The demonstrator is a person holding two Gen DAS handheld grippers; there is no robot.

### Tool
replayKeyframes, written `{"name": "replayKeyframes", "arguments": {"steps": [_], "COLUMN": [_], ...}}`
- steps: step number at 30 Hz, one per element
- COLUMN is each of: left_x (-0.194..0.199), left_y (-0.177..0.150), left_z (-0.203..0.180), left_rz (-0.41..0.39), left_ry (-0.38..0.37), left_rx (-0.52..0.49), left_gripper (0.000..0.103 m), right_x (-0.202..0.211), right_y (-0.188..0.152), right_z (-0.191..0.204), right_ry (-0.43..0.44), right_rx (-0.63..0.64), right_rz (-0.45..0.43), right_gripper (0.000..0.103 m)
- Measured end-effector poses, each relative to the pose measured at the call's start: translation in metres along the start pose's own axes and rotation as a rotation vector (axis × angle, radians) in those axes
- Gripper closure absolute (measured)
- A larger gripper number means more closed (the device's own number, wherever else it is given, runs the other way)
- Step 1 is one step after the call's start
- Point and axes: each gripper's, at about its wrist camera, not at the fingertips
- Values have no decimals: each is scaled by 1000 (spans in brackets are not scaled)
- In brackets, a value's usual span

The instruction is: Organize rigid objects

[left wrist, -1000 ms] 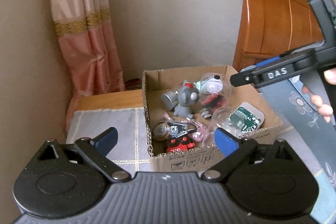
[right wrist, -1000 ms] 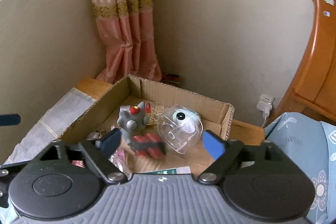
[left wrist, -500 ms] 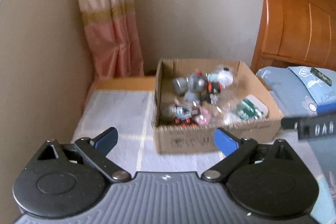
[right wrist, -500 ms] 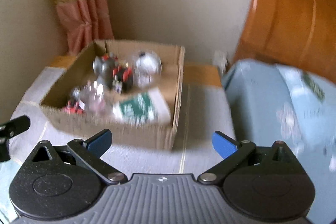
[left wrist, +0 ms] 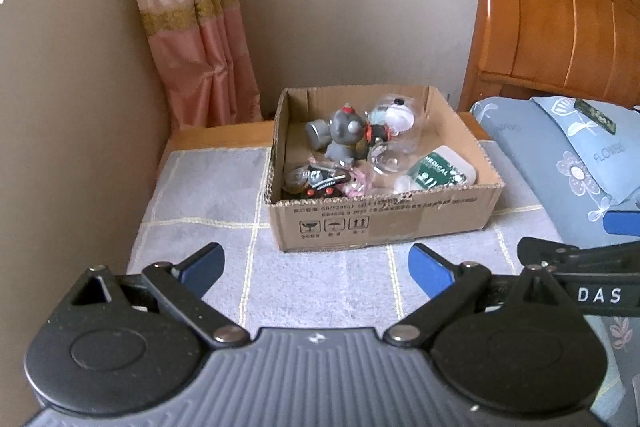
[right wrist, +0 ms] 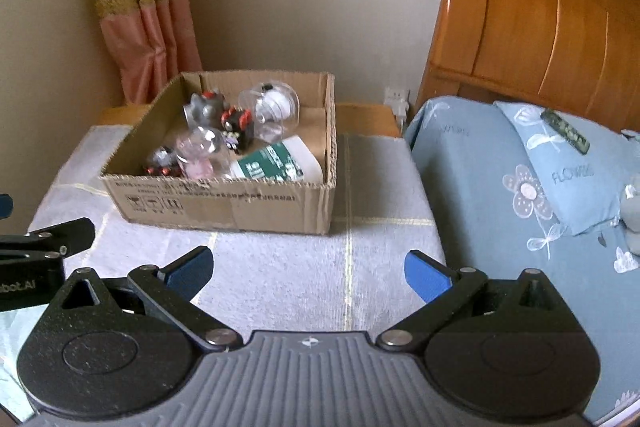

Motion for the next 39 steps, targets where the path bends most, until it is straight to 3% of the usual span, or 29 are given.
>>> {"name": "replayKeyframes", "arguments": {"steps": [12,39], "left_x": [11,20], "left_y": [3,6], "left_z": [-3,-8], "left_rz": [-17,-44], "left_ry": [45,62], "left_rx": [-9,-19], "left_gripper": [5,5], "right_x": [15,19], "right_y": [6,7], "right_z": [1,-2], "right_ry": [10,26], "right_rx": [-9,-26], "right_rz": [-47,-69], "right_gripper": [0,0]}}
Point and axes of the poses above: each gripper's, at about its wrist camera, not at the fingertips, and x roughly against the way its jaws point, z to its left, y to its top, and after that the axes turned 5 degrees about -x, right-handed
